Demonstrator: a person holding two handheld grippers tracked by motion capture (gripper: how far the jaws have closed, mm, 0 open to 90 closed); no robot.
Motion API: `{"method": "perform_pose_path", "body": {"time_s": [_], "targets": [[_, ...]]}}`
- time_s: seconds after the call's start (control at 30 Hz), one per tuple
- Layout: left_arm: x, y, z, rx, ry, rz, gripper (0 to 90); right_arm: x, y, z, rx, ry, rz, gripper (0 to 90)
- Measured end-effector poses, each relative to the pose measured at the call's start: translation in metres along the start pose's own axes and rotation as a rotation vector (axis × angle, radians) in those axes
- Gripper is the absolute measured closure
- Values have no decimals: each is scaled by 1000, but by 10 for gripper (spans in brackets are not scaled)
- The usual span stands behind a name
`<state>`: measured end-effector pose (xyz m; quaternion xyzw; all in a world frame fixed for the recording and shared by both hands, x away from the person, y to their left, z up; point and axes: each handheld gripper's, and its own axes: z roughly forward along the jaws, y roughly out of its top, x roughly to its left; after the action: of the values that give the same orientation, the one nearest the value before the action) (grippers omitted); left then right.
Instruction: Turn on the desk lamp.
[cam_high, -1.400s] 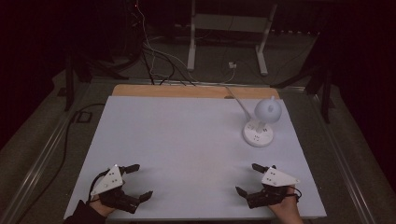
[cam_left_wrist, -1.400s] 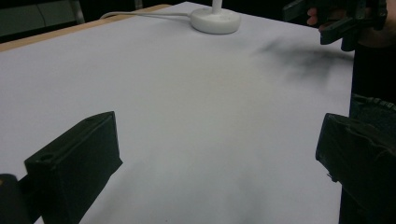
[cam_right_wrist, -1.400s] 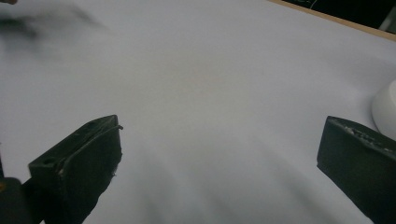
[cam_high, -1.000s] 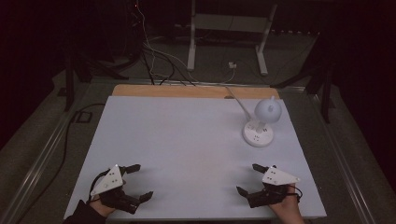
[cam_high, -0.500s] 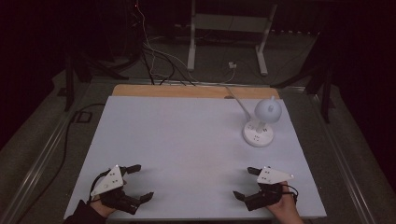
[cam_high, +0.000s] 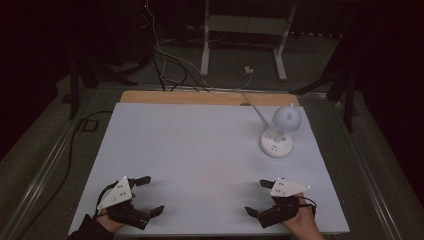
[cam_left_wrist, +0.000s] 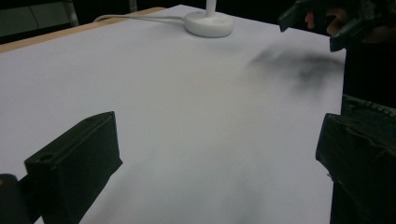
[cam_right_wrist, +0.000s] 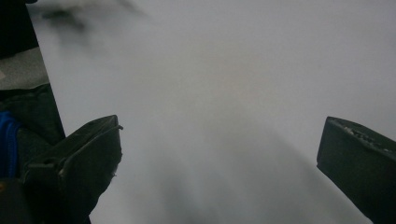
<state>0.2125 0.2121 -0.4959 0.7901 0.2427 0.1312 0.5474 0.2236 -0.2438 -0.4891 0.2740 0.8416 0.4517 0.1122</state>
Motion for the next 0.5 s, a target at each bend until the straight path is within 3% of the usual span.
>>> {"method": "perform_pose_path", "body": {"time_s": [0.5], "targets": [[-1,0,0,-11,7,0,4,2,24,-4,-44,28,-1,0]]}}
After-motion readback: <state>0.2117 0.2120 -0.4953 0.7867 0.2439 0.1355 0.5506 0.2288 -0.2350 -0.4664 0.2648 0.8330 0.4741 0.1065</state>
